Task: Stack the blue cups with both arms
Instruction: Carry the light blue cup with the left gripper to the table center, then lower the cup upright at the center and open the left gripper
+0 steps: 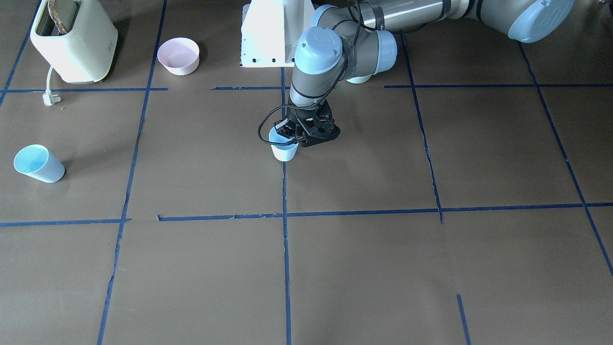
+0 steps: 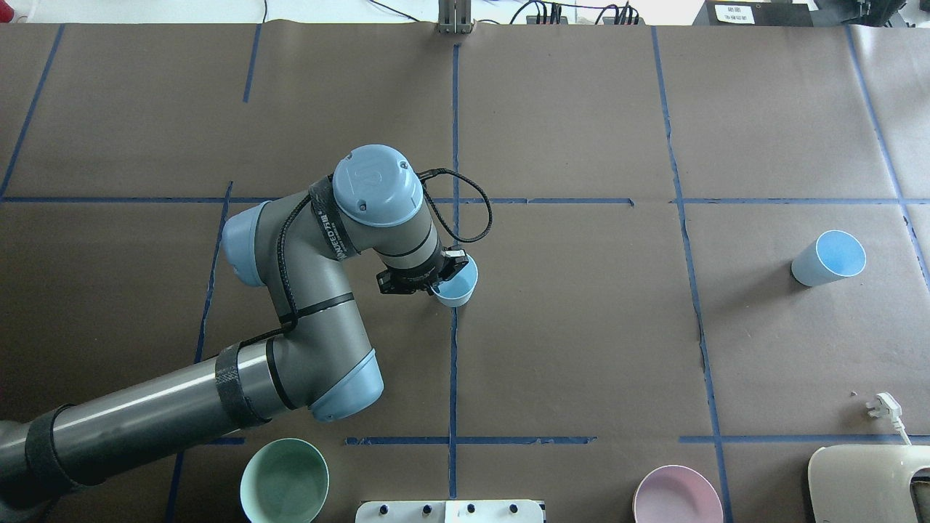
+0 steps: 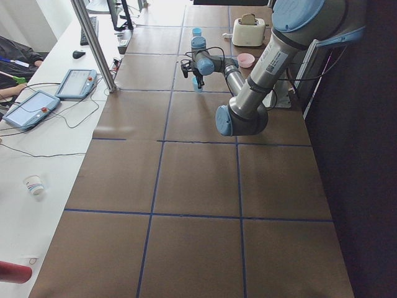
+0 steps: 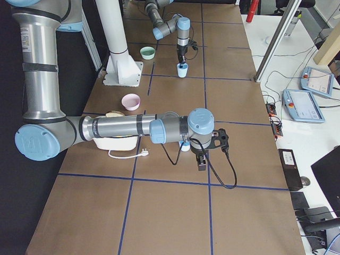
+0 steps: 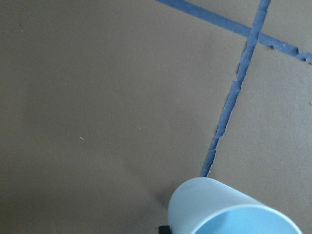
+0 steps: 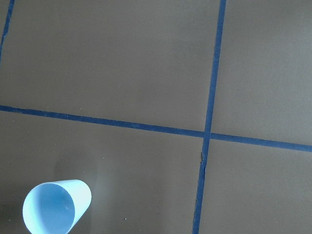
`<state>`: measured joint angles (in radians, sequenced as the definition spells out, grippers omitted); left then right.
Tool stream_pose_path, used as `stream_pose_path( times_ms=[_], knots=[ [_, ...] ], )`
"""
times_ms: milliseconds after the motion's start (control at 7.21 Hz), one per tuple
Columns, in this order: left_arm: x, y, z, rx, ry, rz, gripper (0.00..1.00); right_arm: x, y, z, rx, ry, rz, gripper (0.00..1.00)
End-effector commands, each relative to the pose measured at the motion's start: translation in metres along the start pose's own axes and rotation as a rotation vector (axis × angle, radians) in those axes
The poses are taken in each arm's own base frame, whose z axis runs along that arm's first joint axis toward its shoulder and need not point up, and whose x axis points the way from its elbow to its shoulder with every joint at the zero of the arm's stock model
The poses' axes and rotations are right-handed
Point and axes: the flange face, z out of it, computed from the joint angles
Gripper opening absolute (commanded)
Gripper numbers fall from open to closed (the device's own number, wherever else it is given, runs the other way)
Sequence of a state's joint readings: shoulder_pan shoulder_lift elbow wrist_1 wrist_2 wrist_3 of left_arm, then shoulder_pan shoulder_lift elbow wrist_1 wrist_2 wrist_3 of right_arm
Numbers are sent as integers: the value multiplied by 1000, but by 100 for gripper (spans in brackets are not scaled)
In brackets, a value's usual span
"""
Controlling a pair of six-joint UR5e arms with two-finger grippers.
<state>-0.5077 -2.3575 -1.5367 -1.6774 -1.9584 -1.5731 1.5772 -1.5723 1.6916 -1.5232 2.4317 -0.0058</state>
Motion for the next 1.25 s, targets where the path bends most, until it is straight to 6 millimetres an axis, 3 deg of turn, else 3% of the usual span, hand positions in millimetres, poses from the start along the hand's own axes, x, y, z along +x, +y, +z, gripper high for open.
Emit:
stream_pose_path(
  times_ms=[0,416,693,971,1109],
  knots=[
    [-1,7,6,-10,-5,10,99,-1,0,-1,2,-1,-3,100],
    [2,14,-1,-13,31,29,100,0,0,0,-1,-1,0,100],
    [1,8,-12,-9,35,23,100,4,1,4,-9,-3,10,100],
    [-10,7,-64,7,-18,10,100,3,1,3,-7,-3,6,100],
    [-36,-3,-96,-3,-32,28,100,3,1,3,-7,-3,7,100]
  ],
)
